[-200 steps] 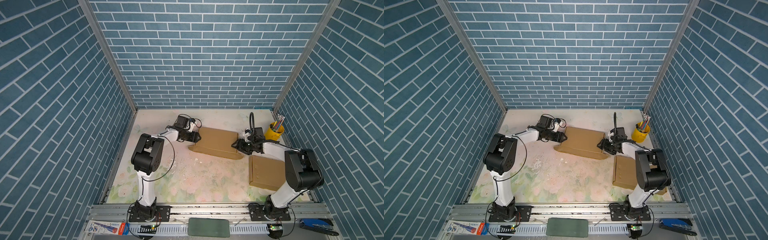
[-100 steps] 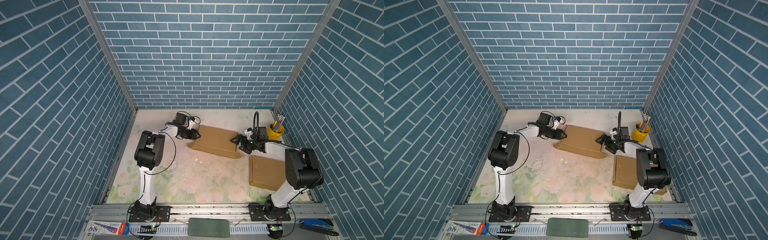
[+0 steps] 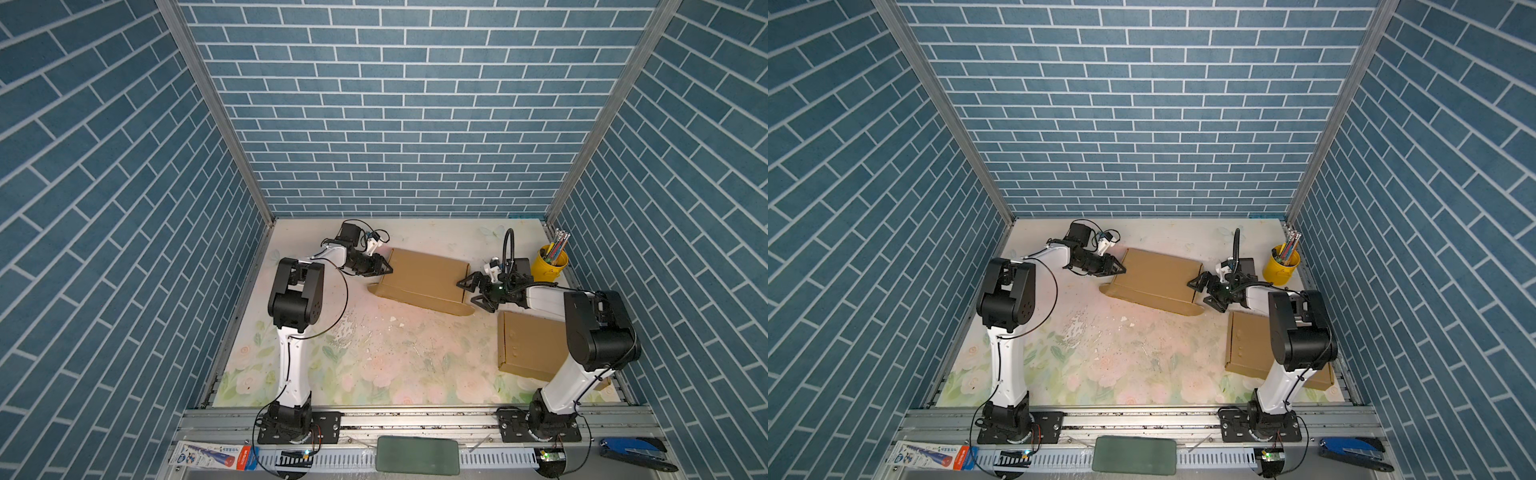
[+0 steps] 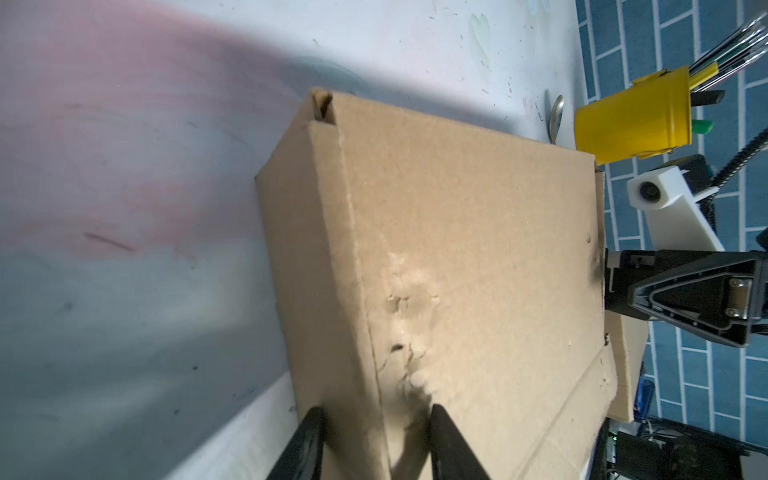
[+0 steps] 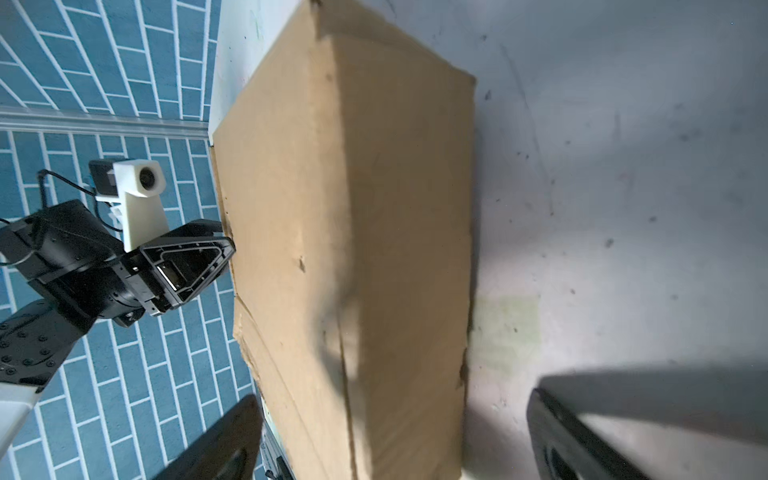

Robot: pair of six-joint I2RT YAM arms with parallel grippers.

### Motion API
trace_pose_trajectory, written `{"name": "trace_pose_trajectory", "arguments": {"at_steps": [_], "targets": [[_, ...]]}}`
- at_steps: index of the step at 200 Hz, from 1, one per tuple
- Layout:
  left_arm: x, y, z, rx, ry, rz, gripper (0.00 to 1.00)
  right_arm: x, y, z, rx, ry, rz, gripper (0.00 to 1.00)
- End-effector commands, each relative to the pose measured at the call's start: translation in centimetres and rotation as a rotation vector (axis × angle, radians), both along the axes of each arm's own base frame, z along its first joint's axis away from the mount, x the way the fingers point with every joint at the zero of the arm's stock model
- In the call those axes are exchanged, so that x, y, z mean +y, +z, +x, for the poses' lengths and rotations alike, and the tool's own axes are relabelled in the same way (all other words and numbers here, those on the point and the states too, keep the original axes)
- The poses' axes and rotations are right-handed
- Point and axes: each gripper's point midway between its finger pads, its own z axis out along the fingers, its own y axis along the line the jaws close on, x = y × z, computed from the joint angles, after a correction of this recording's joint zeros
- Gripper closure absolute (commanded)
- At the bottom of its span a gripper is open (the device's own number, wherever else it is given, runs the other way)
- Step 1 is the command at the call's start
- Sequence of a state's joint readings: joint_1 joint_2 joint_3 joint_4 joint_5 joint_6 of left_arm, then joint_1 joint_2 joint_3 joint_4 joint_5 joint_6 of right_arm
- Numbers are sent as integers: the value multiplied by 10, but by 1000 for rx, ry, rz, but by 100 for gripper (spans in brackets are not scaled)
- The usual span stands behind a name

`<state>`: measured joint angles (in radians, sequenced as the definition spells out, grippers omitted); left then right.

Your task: Fold the paper box

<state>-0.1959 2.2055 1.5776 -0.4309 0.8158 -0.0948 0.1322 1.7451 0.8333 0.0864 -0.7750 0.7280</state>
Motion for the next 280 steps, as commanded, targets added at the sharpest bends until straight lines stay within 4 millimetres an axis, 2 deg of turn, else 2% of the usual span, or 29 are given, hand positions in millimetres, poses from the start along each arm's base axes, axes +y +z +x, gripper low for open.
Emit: {"name": "trace_pose_trajectory", "arguments": {"at_steps": [1, 35, 99, 113, 139, 156, 192, 213, 247, 280], "targets": [[34, -72, -32, 243, 64, 149, 61, 7, -11, -8, 46, 3, 32, 1], [34, -76, -33, 309, 74, 114, 68, 17, -20, -7, 65, 4, 64, 1], [38, -78, -31, 324, 98, 97, 72, 31, -24, -1, 78, 14, 122, 2], [39, -78, -31, 319, 100, 100, 70, 38, -21, 3, 71, 15, 149, 5], [40, -76, -27, 295, 117, 106, 60, 50, -10, 14, 52, -12, 228, 13], [40, -71, -24, 278, 130, 98, 55, 51, -6, 20, 47, -48, 254, 19], [36, -23, -6, 150, 189, 24, 41, 51, 4, 25, 50, -94, 292, 35], [36, 14, -1, 69, 233, -42, 37, 50, 11, 25, 53, -112, 305, 43], [49, 59, -9, -44, 292, -33, 33, 50, 24, 25, 86, -147, 352, 56], [58, 106, -25, -234, 304, 5, 32, 52, 35, 23, 149, -164, 404, 66]]}}
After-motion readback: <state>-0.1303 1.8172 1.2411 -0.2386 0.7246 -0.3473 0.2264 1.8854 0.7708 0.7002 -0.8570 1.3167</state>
